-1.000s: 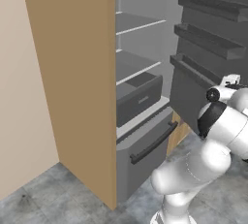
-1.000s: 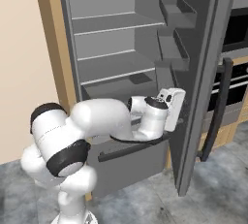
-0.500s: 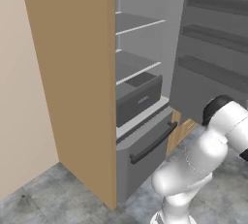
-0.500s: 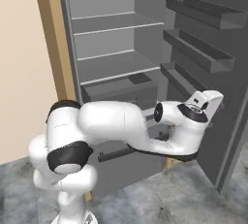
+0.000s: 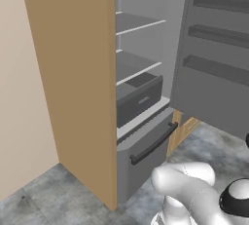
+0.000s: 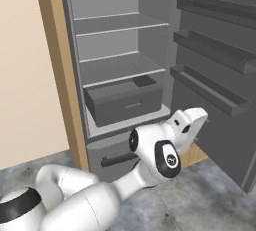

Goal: Place one of the steaks on the plate and the other in the bowl. Then place the bowl in the fridge.

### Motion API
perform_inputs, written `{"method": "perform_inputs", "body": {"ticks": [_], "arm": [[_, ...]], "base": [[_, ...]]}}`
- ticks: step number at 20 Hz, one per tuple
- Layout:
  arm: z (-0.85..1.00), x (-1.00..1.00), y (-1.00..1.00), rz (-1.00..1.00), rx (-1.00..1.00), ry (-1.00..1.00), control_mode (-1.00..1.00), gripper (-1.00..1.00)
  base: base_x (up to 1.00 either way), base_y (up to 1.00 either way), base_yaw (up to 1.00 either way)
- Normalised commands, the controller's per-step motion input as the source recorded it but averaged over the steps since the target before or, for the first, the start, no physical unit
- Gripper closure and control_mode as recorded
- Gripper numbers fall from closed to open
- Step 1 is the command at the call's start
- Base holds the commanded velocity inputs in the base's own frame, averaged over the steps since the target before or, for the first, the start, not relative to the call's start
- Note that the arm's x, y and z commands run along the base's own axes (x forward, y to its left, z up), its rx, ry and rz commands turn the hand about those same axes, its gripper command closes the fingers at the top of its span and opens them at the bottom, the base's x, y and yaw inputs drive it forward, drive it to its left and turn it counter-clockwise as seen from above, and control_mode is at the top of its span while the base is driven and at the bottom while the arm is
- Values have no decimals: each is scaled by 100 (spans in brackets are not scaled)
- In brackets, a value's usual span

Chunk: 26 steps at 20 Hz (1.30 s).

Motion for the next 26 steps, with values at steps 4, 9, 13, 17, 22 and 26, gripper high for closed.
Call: {"method": "perform_inputs", "body": {"ticks": [4, 9, 13, 17, 22, 26], "arm": [[38, 12, 84, -29, 37, 39, -100, -100], [-5, 0, 88, -22, 66, 33, -100, -100], [-49, 11, 88, -10, 84, 19, -100, -100], [-46, 79, 9, 18, 84, 37, -100, -100], [-10, 18, 100, -5, 26, 1, -100, -100], [-28, 26, 100, -31, 8, -10, -100, -100]], "base": [[0, 0, 0], [0, 0, 0], [0, 0, 0], [0, 0, 0], [0, 0, 0], [0, 0, 0]]}}
